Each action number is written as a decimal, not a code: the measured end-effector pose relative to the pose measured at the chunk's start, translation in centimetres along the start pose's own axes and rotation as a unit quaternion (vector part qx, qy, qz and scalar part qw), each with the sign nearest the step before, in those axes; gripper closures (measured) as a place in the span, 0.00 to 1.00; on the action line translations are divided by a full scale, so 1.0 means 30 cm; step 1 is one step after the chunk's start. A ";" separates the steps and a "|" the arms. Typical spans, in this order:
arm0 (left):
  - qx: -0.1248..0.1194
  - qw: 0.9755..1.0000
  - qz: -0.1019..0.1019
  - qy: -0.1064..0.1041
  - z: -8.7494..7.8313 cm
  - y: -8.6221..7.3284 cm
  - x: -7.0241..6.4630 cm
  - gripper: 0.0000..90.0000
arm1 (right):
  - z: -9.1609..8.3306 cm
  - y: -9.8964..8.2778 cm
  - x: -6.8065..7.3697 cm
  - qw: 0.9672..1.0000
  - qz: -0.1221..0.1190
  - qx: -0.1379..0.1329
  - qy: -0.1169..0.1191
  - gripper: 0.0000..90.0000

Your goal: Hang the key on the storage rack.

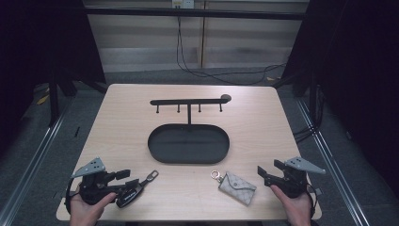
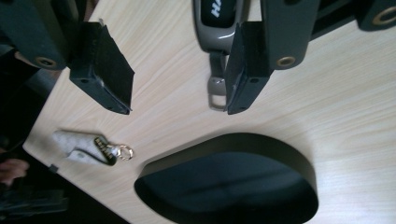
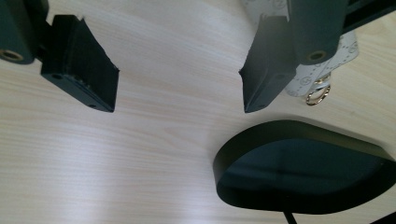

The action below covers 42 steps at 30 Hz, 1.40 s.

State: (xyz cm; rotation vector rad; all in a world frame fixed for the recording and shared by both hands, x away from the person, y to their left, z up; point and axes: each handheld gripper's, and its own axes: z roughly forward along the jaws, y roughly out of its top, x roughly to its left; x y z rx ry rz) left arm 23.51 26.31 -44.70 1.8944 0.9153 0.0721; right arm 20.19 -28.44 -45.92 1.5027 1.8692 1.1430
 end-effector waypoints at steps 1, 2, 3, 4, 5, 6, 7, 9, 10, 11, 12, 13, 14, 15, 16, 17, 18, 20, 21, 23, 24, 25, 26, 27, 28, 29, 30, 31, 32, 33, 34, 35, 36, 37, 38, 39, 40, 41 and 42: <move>0.000 1.000 -0.002 -0.001 0.001 0.000 0.003 0.47 | -0.003 -0.002 0.000 1.000 0.006 0.001 -0.001 0.26; 0.001 1.000 -0.003 -0.001 0.001 0.000 0.004 0.47 | -0.003 -0.002 0.000 1.000 0.006 0.001 -0.001 0.26; -0.002 1.000 -0.005 -0.006 0.000 0.001 0.004 0.47 | -0.006 -0.003 0.001 1.000 0.009 0.002 0.000 0.26; -0.003 1.000 -0.006 -0.015 -0.002 0.002 0.004 0.48 | -0.011 -0.004 0.001 1.000 0.009 0.003 0.005 0.26; -0.005 1.000 -0.007 -0.017 -0.003 0.003 0.003 0.50 | -0.016 -0.006 0.000 1.000 0.010 0.003 0.008 0.26; -0.004 1.000 -0.008 -0.015 -0.003 0.003 0.001 0.50 | -0.016 -0.006 0.000 1.000 0.010 0.003 0.008 0.26; -0.001 1.000 -0.006 -0.012 -0.004 0.004 0.002 0.50 | -0.019 -0.008 -0.002 1.000 0.012 0.006 0.020 0.27; 0.007 1.000 -0.009 -0.006 -0.004 0.003 0.005 0.50 | -0.020 -0.008 -0.003 1.000 0.011 0.005 0.021 0.28; 0.009 1.000 -0.013 -0.003 -0.005 0.002 0.009 0.50 | -0.021 -0.008 -0.002 1.000 0.011 0.007 0.021 0.29; 0.011 1.000 -0.013 -0.004 -0.006 0.001 0.011 0.52 | -0.020 -0.008 -0.001 1.000 0.010 0.009 0.028 0.29; 0.013 1.000 -0.011 0.005 -0.007 0.001 0.011 0.52 | -0.020 -0.008 -0.001 1.000 0.010 0.009 0.028 0.29; 0.017 1.000 -0.011 0.016 -0.007 0.002 0.010 0.51 | -0.023 -0.007 -0.001 0.999 0.012 0.007 0.029 0.29; 0.019 1.000 -0.012 0.016 -0.006 0.003 0.011 0.49 | -0.025 -0.008 -0.004 0.999 0.014 0.006 0.031 0.29; 0.024 0.999 -0.010 0.018 -0.004 0.004 0.012 0.50 | -0.026 -0.008 -0.006 0.999 0.014 0.005 0.030 0.29; 0.025 0.999 -0.015 0.016 -0.002 0.004 0.012 0.50 | -0.027 -0.008 -0.008 0.999 0.019 0.004 0.029 0.29; 0.028 0.999 -0.015 0.016 -0.001 0.004 0.012 0.50 | -0.029 -0.008 -0.010 0.999 0.023 0.003 0.032 0.29; 0.033 0.999 -0.012 0.016 0.001 0.005 0.013 0.50 | -0.030 -0.008 -0.012 0.999 0.023 0.003 0.034 0.29; 0.029 0.999 -0.022 0.007 0.004 0.009 0.015 0.50 | -0.028 -0.008 -0.010 0.999 0.021 0.005 0.032 0.29; 0.028 0.999 -0.018 0.013 0.004 0.012 0.015 0.50 | -0.028 -0.008 -0.009 0.999 0.021 0.006 0.033 0.29; 0.031 0.999 -0.026 0.011 0.009 0.019 0.022 0.50 | -0.026 -0.008 -0.008 0.999 0.020 0.008 0.031 0.29; 0.029 0.999 -0.030 0.012 0.011 0.022 0.023 0.50 | -0.025 -0.008 -0.009 0.999 0.021 0.009 0.032 0.29; 0.033 0.999 -0.028 0.015 0.013 0.026 0.024 0.51 | -0.023 -0.008 -0.010 0.999 0.021 0.009 0.033 0.29; 0.036 0.999 -0.024 0.018 0.015 0.032 0.025 0.51 | -0.022 -0.008 -0.011 0.999 0.023 0.009 0.031 0.29; 0.037 0.999 -0.026 0.016 0.018 0.038 0.024 0.51 | -0.022 -0.008 -0.012 0.999 0.024 0.010 0.033 0.29; 0.038 0.999 -0.025 0.017 0.021 0.042 0.023 0.51 | -0.022 -0.008 -0.013 0.999 0.025 0.009 0.035 0.29; 0.045 0.999 -0.021 0.019 0.032 0.050 0.021 0.50 | -0.022 -0.008 -0.013 0.999 0.026 0.009 0.034 0.29; 0.052 0.998 -0.022 0.019 0.041 0.054 0.017 0.50 | -0.022 -0.008 -0.013 0.999 0.026 0.009 0.034 0.29; 0.063 0.998 -0.021 0.018 0.053 0.060 0.015 0.48 | -0.021 -0.008 -0.014 0.999 0.026 0.010 0.035 0.29; 0.071 0.997 -0.022 0.012 0.063 0.065 0.011 0.48 | -0.021 -0.008 -0.014 0.999 0.026 0.010 0.035 0.29; 0.076 0.997 -0.018 0.008 0.070 0.071 0.008 0.48 | -0.023 -0.009 -0.013 0.999 0.025 0.011 0.036 0.29; 0.078 0.997 -0.015 0.008 0.075 0.077 0.002 0.48 | -0.023 -0.009 -0.013 0.999 0.025 0.011 0.036 0.29; 0.083 0.997 -0.007 0.006 0.079 0.085 -0.002 0.51 | -0.023 -0.009 -0.013 0.999 0.024 0.010 0.037 0.29; 0.087 0.996 -0.002 0.011 0.080 0.090 -0.006 0.51 | -0.023 -0.009 -0.013 0.999 0.024 0.010 0.037 0.29; 0.097 0.995 0.008 0.021 0.081 0.099 -0.010 0.53 | -0.022 -0.009 -0.013 0.999 0.026 0.012 0.037 0.29; 0.103 0.994 0.014 0.022 0.082 0.105 -0.009 0.55 | -0.020 -0.009 -0.014 0.999 0.026 0.013 0.037 0.29; 0.109 0.993 0.022 0.030 0.083 0.115 -0.014 0.55 | -0.020 -0.009 -0.014 0.999 0.025 0.013 0.037 0.29; 0.112 0.993 0.029 0.032 0.083 0.123 -0.015 0.60 | -0.019 -0.009 -0.014 0.999 0.027 0.015 0.038 0.29; 0.112 0.992 0.035 0.037 0.085 0.132 -0.016 0.60 | -0.019 -0.009 -0.014 0.999 0.027 0.015 0.038 0.29; 0.120 0.991 0.041 0.038 0.088 0.144 -0.017 0.60 | -0.018 -0.009 -0.014 0.999 0.027 0.015 0.038 0.29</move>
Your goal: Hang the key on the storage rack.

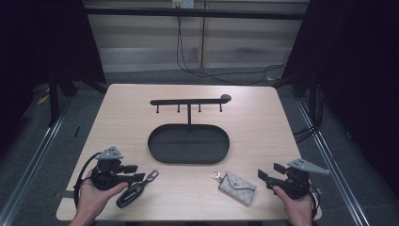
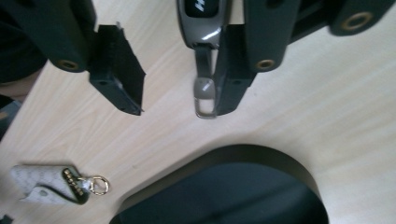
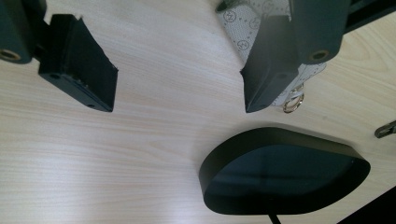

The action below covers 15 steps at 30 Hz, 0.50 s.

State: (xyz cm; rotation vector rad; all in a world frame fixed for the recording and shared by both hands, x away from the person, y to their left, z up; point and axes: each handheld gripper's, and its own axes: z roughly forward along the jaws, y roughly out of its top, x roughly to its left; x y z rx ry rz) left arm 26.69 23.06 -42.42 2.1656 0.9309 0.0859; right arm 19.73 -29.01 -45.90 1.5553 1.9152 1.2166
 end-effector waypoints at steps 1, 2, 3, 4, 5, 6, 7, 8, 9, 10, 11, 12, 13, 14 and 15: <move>0.007 1.000 0.007 -0.001 0.002 0.009 0.000 0.62 | 0.000 0.000 0.000 1.000 0.000 0.000 0.000 0.29; 0.011 1.000 0.009 -0.003 0.003 0.015 -0.001 0.62 | 0.000 0.000 0.001 1.000 0.000 0.000 0.000 0.29; 0.014 1.000 0.006 -0.006 0.007 0.019 0.000 0.62 | -0.002 0.000 0.001 1.000 0.000 -0.001 0.000 0.29; 0.018 1.000 0.005 -0.006 0.011 0.021 0.002 0.62 | -0.003 0.000 0.001 1.000 0.000 -0.002 0.001 0.29; 0.022 1.000 0.008 -0.003 0.015 0.021 0.003 0.62 | -0.003 0.000 0.000 1.000 0.001 -0.002 0.001 0.29; 0.031 0.999 0.009 -0.001 0.021 0.020 0.003 0.62 | -0.003 0.000 0.000 1.000 0.002 -0.002 0.001 0.29; 0.041 0.999 0.011 -0.002 0.027 0.020 0.007 0.61 | -0.002 0.000 -0.002 1.000 0.001 -0.002 0.001 0.29; 0.049 0.999 0.009 -0.004 0.034 0.020 0.009 0.61 | -0.001 -0.001 -0.003 1.000 0.001 -0.001 0.003 0.29; 0.057 0.998 0.011 -0.003 0.037 0.021 0.010 0.61 | 0.000 0.000 -0.004 1.000 0.002 0.000 0.003 0.28; 0.062 0.998 0.012 0.001 0.043 0.021 0.012 0.61 | 0.001 -0.001 -0.005 1.000 0.001 0.000 0.003 0.28; 0.070 0.998 0.011 0.000 0.050 0.022 0.014 0.61 | 0.001 -0.001 -0.005 1.000 0.001 0.000 0.004 0.28; 0.075 0.997 0.013 -0.002 0.055 0.024 0.018 0.62 | -0.001 -0.001 -0.003 1.000 0.002 0.000 0.003 0.28; 0.077 0.997 0.010 -0.002 0.061 0.026 0.019 0.63 | -0.001 -0.001 -0.003 1.000 0.002 -0.002 0.003 0.28; 0.085 0.996 0.010 -0.001 0.065 0.028 0.024 0.63 | -0.001 0.000 -0.003 1.000 0.003 -0.001 0.002 0.28; 0.090 0.996 0.009 -0.002 0.071 0.030 0.026 0.65 | 0.000 0.000 -0.004 1.000 0.002 0.000 0.003 0.28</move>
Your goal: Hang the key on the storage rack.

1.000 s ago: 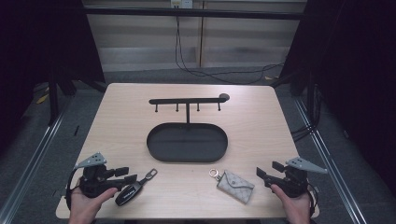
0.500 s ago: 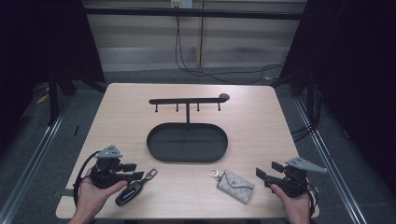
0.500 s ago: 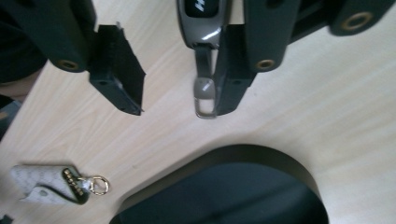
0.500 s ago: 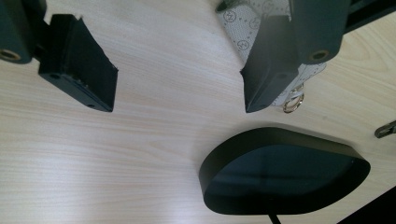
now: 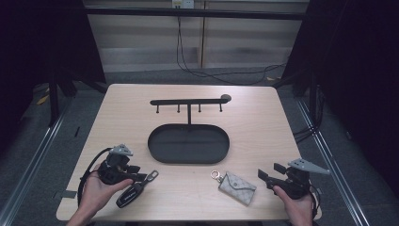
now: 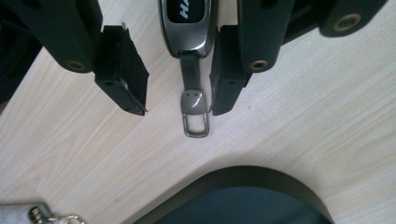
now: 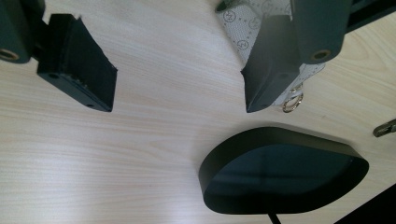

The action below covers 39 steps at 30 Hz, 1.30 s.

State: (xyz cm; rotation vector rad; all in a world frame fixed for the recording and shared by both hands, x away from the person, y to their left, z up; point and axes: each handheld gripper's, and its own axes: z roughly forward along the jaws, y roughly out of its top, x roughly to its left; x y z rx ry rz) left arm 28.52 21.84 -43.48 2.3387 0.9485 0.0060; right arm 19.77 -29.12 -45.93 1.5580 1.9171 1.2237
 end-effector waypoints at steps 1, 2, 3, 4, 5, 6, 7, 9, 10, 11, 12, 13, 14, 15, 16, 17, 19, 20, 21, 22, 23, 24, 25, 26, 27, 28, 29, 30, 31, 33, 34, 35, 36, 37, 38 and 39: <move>0.008 1.000 0.004 0.001 0.004 0.004 0.005 0.65 | 0.002 0.000 -0.001 1.000 -0.001 0.000 0.000 0.28; 0.012 1.000 0.000 0.000 0.009 0.006 0.005 0.66 | 0.002 0.000 -0.001 1.000 -0.001 0.001 0.001 0.28; 0.016 1.000 0.001 0.001 0.015 0.009 0.008 0.66 | 0.003 0.000 -0.001 1.000 -0.001 0.001 0.002 0.28; 0.021 1.000 0.001 0.001 0.020 0.011 0.009 0.67 | 0.002 0.000 -0.001 1.000 -0.002 0.001 0.002 0.28; 0.027 1.000 0.002 0.001 0.025 0.012 0.010 0.67 | 0.002 -0.001 -0.001 1.000 -0.002 0.001 0.002 0.28; 0.034 0.999 0.006 0.003 0.030 0.015 0.010 0.68 | 0.002 -0.001 -0.001 1.000 -0.002 0.001 0.002 0.28; 0.039 0.999 0.006 0.008 0.038 0.018 0.010 0.68 | 0.002 -0.001 -0.001 1.000 -0.002 0.001 0.002 0.28; 0.051 0.999 0.010 0.012 0.047 0.024 0.013 0.69 | 0.002 -0.001 -0.001 1.000 -0.003 0.002 0.002 0.28; 0.057 0.998 0.013 0.012 0.054 0.028 0.015 0.70 | 0.003 -0.001 -0.001 1.000 -0.002 0.002 0.002 0.28; 0.060 0.998 0.009 0.012 0.060 0.031 0.015 0.70 | 0.003 -0.001 0.000 1.000 -0.001 0.004 0.002 0.28; 0.065 0.998 0.008 0.014 0.064 0.034 0.017 0.70 | 0.004 -0.001 0.000 1.000 0.000 0.004 0.001 0.28; 0.069 0.997 0.011 0.015 0.068 0.038 0.019 0.70 | 0.005 -0.001 0.001 1.000 0.000 0.005 0.001 0.28; 0.074 0.997 0.011 0.014 0.073 0.041 0.019 0.69 | 0.006 -0.001 0.001 1.000 -0.001 0.006 0.000 0.28; 0.080 0.997 0.009 0.014 0.079 0.043 0.019 0.68 | 0.007 -0.001 0.001 1.000 -0.001 0.006 0.001 0.28; 0.083 0.996 0.012 0.015 0.083 0.044 0.021 0.68 | 0.007 -0.001 0.001 1.000 -0.002 0.007 0.000 0.28; 0.089 0.996 0.011 0.015 0.089 0.046 0.021 0.68 | 0.007 -0.001 0.001 1.000 -0.002 0.007 0.000 0.28; 0.087 0.996 0.012 0.018 0.097 0.049 0.022 0.69 | 0.007 -0.002 0.000 1.000 -0.002 0.008 0.001 0.28; 0.097 0.995 0.011 0.019 0.102 0.050 0.020 0.71 | 0.007 -0.002 0.000 1.000 -0.002 0.009 0.000 0.28; 0.106 0.994 0.015 0.018 0.106 0.053 0.020 0.71 | 0.007 -0.003 -0.001 1.000 -0.002 0.010 -0.001 0.28; 0.105 0.994 0.016 0.020 0.109 0.054 0.018 0.71 | 0.007 -0.003 -0.001 1.000 -0.003 0.010 -0.001 0.28; 0.109 0.994 0.013 0.021 0.112 0.056 0.017 0.71 | 0.007 -0.003 0.000 1.000 -0.003 0.010 -0.002 0.28; 0.113 0.993 0.019 0.018 0.116 0.057 0.015 0.73 | 0.007 -0.003 0.000 1.000 -0.003 0.010 -0.002 0.28; 0.117 0.993 0.018 0.018 0.119 0.057 0.013 0.73 | 0.007 -0.003 -0.001 1.000 -0.003 0.011 -0.003 0.28; 0.125 0.992 0.019 0.020 0.126 0.058 0.011 0.73 | 0.007 -0.003 -0.001 1.000 -0.003 0.011 -0.003 0.28; 0.132 0.991 0.022 0.019 0.132 0.058 0.011 0.72 | 0.008 -0.004 0.000 1.000 -0.003 0.012 -0.003 0.28; 0.140 0.990 0.023 0.016 0.138 0.058 0.009 0.71 | 0.009 -0.004 0.000 1.000 -0.002 0.013 -0.003 0.28; 0.144 0.989 0.022 0.018 0.143 0.057 0.008 0.69 | 0.010 -0.004 0.000 1.000 -0.002 0.015 -0.002 0.28; 0.154 0.987 0.021 0.025 0.151 0.057 0.005 0.65 | 0.011 -0.004 0.000 1.000 -0.002 0.016 -0.001 0.28; 0.158 0.987 0.019 0.028 0.156 0.056 0.002 0.63 | 0.013 -0.005 0.000 1.000 -0.001 0.019 -0.002 0.28; 0.166 0.985 0.025 0.027 0.165 0.058 -0.003 0.62 | 0.014 -0.005 0.000 1.000 -0.002 0.020 -0.003 0.28; 0.164 0.986 0.025 0.029 0.167 0.059 -0.006 0.62 | 0.014 -0.004 0.000 1.000 -0.002 0.020 -0.003 0.28; 0.169 0.985 0.024 0.029 0.168 0.061 -0.007 0.62 | 0.015 -0.005 0.000 1.000 -0.002 0.021 -0.003 0.28; 0.171 0.984 0.026 0.029 0.170 0.063 -0.007 0.62 | 0.015 -0.005 0.000 1.000 -0.002 0.021 -0.002 0.28; 0.173 0.984 0.028 0.031 0.172 0.066 -0.010 0.62 | 0.015 -0.005 0.000 1.000 -0.002 0.021 -0.002 0.29; 0.175 0.983 0.030 0.035 0.174 0.069 -0.013 0.62 | 0.015 -0.005 0.000 1.000 -0.002 0.022 -0.002 0.29; 0.176 0.983 0.032 0.038 0.178 0.072 -0.017 0.62 | 0.016 -0.005 0.000 1.000 -0.003 0.022 -0.001 0.29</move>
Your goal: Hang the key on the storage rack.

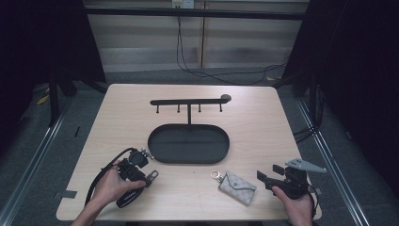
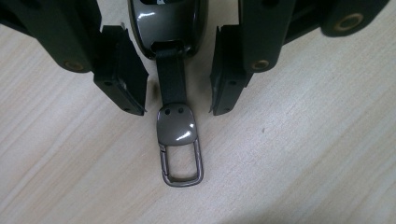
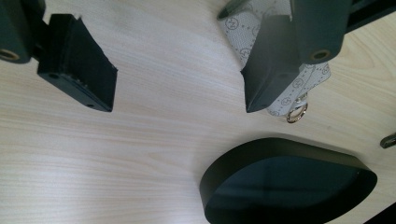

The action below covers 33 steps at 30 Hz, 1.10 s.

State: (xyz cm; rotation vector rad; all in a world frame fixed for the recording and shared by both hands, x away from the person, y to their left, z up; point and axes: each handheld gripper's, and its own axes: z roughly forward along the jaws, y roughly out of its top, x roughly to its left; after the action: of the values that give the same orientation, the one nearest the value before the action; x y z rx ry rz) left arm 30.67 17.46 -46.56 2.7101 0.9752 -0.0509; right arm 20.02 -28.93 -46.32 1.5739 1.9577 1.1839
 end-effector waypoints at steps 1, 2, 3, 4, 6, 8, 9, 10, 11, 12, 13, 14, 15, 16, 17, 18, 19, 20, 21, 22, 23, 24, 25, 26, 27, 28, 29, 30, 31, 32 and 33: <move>0.003 1.000 0.003 0.005 0.001 0.004 -0.004 0.62 | 0.000 0.000 0.000 1.000 -0.001 0.000 0.000 0.29; 0.008 1.000 0.008 0.008 0.001 0.007 -0.006 0.63 | 0.000 0.000 0.000 1.000 -0.001 0.000 0.001 0.29; 0.013 1.000 0.008 0.010 0.002 0.013 -0.008 0.64 | 0.000 0.000 0.001 1.000 0.000 0.001 0.001 0.29; 0.015 1.000 0.009 0.011 0.003 0.016 -0.009 0.64 | 0.001 0.000 0.000 1.000 0.000 0.001 0.001 0.29; 0.020 1.000 0.012 0.016 0.004 0.022 -0.010 0.67 | 0.002 0.000 0.000 1.000 0.000 0.003 0.002 0.29; 0.023 0.999 0.013 0.018 0.004 0.026 -0.010 0.67 | 0.002 0.000 0.001 1.000 0.000 0.003 0.002 0.29; 0.024 0.999 0.017 0.020 0.004 0.027 -0.011 0.68 | 0.001 0.000 0.001 1.000 0.000 0.003 0.002 0.29; 0.026 0.999 0.014 0.021 0.005 0.028 -0.014 0.68 | 0.001 0.000 0.001 1.000 0.000 0.003 0.002 0.29; 0.029 0.999 0.015 0.022 0.005 0.030 -0.015 0.68 | 0.001 0.000 0.001 1.000 0.000 0.003 0.002 0.29; 0.031 0.999 0.017 0.024 0.006 0.032 -0.017 0.67 | 0.002 0.000 0.001 1.000 -0.001 0.004 0.002 0.29; 0.034 0.999 0.020 0.028 0.007 0.036 -0.020 0.67 | 0.002 0.000 0.001 1.000 -0.001 0.004 0.002 0.29; 0.038 0.999 0.024 0.031 0.008 0.039 -0.022 0.67 | 0.003 0.000 0.001 1.000 -0.001 0.004 0.002 0.29; 0.039 0.998 0.023 0.035 0.010 0.044 -0.026 0.66 | 0.003 0.000 0.001 1.000 -0.001 0.005 0.002 0.29; 0.044 0.998 0.022 0.036 0.012 0.052 -0.028 0.66 | 0.004 0.000 0.001 1.000 -0.001 0.005 0.001 0.29; 0.049 0.998 0.026 0.034 0.013 0.059 -0.027 0.65 | 0.005 0.000 0.002 1.000 -0.001 0.006 0.002 0.29; 0.049 0.998 0.025 0.034 0.014 0.064 -0.028 0.65 | 0.006 0.000 0.002 1.000 -0.003 0.006 0.002 0.29; 0.050 0.998 0.026 0.035 0.015 0.067 -0.028 0.65 | 0.006 0.000 0.002 1.000 -0.004 0.007 0.000 0.29; 0.054 0.998 0.023 0.034 0.017 0.071 -0.032 0.65 | 0.006 -0.001 0.003 1.000 -0.004 0.007 0.000 0.29; 0.062 0.997 0.030 0.035 0.016 0.077 -0.031 0.67 | 0.007 -0.001 0.002 1.000 -0.004 0.007 0.000 0.29; 0.061 0.997 0.026 0.036 0.018 0.080 -0.032 0.67 | 0.008 -0.001 0.002 1.000 -0.004 0.009 0.001 0.29; 0.065 0.997 0.023 0.035 0.020 0.084 -0.033 0.67 | 0.009 -0.001 0.003 1.000 -0.004 0.010 0.000 0.29; 0.070 0.997 0.024 0.036 0.021 0.089 -0.033 0.67 | 0.009 0.000 0.003 1.000 -0.004 0.010 0.000 0.29; 0.073 0.996 0.026 0.036 0.021 0.095 -0.033 0.67 | 0.009 0.000 0.004 1.000 -0.005 0.011 0.000 0.29; 0.072 0.996 0.024 0.036 0.023 0.099 -0.034 0.67 | 0.009 -0.001 0.005 1.000 -0.005 0.012 0.000 0.29; 0.073 0.996 0.024 0.036 0.023 0.102 -0.034 0.68 | 0.010 -0.001 0.006 1.000 -0.006 0.012 0.000 0.29; 0.075 0.996 0.024 0.037 0.024 0.106 -0.034 0.68 | 0.010 -0.001 0.007 1.000 -0.006 0.012 0.000 0.29; 0.076 0.996 0.021 0.037 0.025 0.109 -0.034 0.68 | 0.010 -0.001 0.006 1.000 -0.006 0.012 0.000 0.29; 0.076 0.996 0.020 0.037 0.026 0.112 -0.033 0.68 | 0.010 -0.001 0.006 1.000 -0.006 0.013 -0.001 0.29; 0.078 0.996 0.018 0.037 0.026 0.115 -0.033 0.68 | 0.012 0.000 0.005 1.000 -0.007 0.014 0.000 0.29; 0.079 0.996 0.016 0.039 0.028 0.118 -0.034 0.68 | 0.012 0.000 0.005 1.000 -0.007 0.014 0.000 0.29; 0.083 0.996 0.015 0.039 0.029 0.123 -0.034 0.68 | 0.013 0.000 0.007 1.000 -0.006 0.015 0.000 0.29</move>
State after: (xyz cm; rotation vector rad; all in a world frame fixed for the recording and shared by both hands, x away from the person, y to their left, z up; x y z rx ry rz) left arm 32.26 13.87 -46.41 2.8982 0.9930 -0.0203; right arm 20.23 -28.60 -46.51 1.5745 1.9900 1.1552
